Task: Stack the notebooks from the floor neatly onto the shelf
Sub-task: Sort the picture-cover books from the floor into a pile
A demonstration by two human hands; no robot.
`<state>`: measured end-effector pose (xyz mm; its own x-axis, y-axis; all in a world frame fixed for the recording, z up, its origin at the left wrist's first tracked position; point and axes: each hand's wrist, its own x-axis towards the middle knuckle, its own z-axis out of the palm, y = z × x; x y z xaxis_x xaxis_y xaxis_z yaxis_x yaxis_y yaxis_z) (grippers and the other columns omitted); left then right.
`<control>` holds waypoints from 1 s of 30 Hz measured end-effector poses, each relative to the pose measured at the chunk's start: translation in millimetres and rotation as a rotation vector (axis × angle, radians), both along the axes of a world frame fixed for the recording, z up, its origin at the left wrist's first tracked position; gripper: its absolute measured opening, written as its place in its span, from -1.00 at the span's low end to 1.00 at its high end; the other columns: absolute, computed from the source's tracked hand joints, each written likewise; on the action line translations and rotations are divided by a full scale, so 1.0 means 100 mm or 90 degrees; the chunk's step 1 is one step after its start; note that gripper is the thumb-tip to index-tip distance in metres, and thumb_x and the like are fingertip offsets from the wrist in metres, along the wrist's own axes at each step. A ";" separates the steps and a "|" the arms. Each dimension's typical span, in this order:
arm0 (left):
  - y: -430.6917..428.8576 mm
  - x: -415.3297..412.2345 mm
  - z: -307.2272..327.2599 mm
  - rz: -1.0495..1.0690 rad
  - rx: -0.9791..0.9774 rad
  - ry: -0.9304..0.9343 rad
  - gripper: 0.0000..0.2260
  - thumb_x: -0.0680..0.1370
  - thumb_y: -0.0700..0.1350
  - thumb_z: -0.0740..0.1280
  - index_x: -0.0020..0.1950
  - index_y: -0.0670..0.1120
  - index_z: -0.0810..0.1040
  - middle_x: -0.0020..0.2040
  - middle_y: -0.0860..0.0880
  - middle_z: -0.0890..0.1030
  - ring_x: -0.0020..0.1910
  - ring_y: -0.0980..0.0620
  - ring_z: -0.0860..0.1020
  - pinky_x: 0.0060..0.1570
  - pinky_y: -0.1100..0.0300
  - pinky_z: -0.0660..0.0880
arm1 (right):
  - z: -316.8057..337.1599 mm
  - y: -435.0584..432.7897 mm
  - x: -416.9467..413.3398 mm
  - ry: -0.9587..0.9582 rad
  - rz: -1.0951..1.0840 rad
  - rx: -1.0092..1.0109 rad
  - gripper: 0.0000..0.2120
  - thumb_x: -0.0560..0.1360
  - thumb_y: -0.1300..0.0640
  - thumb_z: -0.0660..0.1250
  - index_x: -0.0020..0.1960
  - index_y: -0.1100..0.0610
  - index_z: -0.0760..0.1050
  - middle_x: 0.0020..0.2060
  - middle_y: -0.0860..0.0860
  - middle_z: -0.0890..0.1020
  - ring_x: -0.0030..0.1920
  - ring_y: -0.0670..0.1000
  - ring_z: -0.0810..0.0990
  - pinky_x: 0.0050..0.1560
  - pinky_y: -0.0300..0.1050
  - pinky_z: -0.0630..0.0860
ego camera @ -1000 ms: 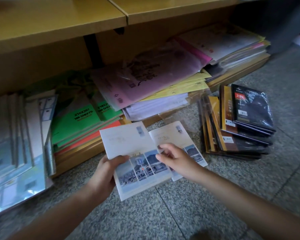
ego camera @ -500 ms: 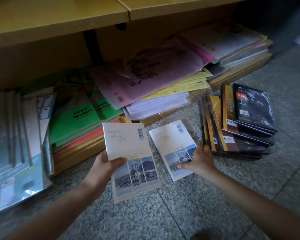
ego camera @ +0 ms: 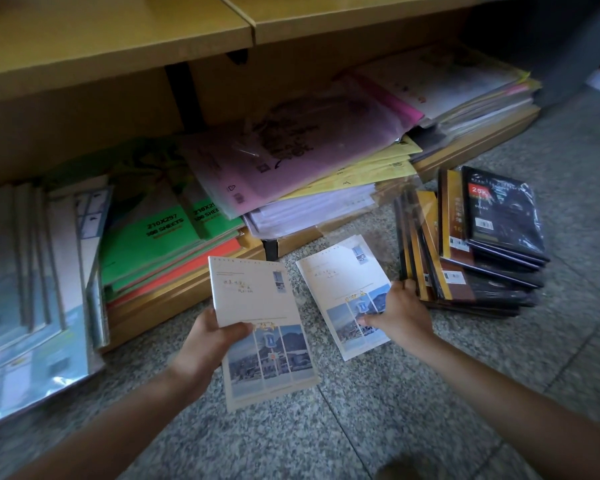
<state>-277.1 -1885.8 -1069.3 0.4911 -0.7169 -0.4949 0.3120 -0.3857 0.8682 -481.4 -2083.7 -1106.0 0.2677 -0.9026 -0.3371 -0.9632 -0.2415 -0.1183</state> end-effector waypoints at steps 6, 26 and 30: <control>0.01 -0.02 0.01 -0.017 -0.004 -0.001 -0.59 0.32 -0.24 0.43 0.16 -0.10 0.51 0.07 -0.06 0.64 0.08 -0.07 0.58 0.10 0.03 0.50 | 0.00 0.11 0.02 0.007 0.078 -0.065 -0.38 0.37 -0.19 0.43 0.25 0.16 0.36 0.20 0.07 0.40 0.10 0.06 0.53 -0.14 -0.10 0.50; 0.08 0.00 -0.04 -0.039 0.010 -0.066 -0.59 0.46 -0.39 0.35 0.25 -0.11 0.41 0.11 -0.04 0.59 0.10 0.00 0.55 -0.06 0.22 0.49 | 0.15 0.20 0.08 0.168 0.268 0.056 0.07 0.37 -0.44 0.19 0.51 0.31 -0.08 0.42 0.26 0.25 0.29 0.18 0.42 0.03 -0.09 0.46; 0.10 0.01 -0.05 -0.026 -0.008 -0.097 -0.37 0.46 -0.41 0.34 0.43 0.00 0.23 0.15 0.00 0.54 0.16 -0.03 0.50 -0.01 0.17 0.49 | 0.04 0.37 0.09 0.272 0.301 0.008 0.17 0.34 -0.47 0.20 0.50 0.37 -0.19 0.47 0.36 0.05 0.46 0.28 0.12 0.41 0.08 0.17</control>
<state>-276.4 -1876.1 -1074.3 0.5297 -0.7440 -0.4073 0.1604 -0.3837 0.9094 -472.5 -2046.9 -1102.2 0.4760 -0.7152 -0.5118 -0.7154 -0.6534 0.2476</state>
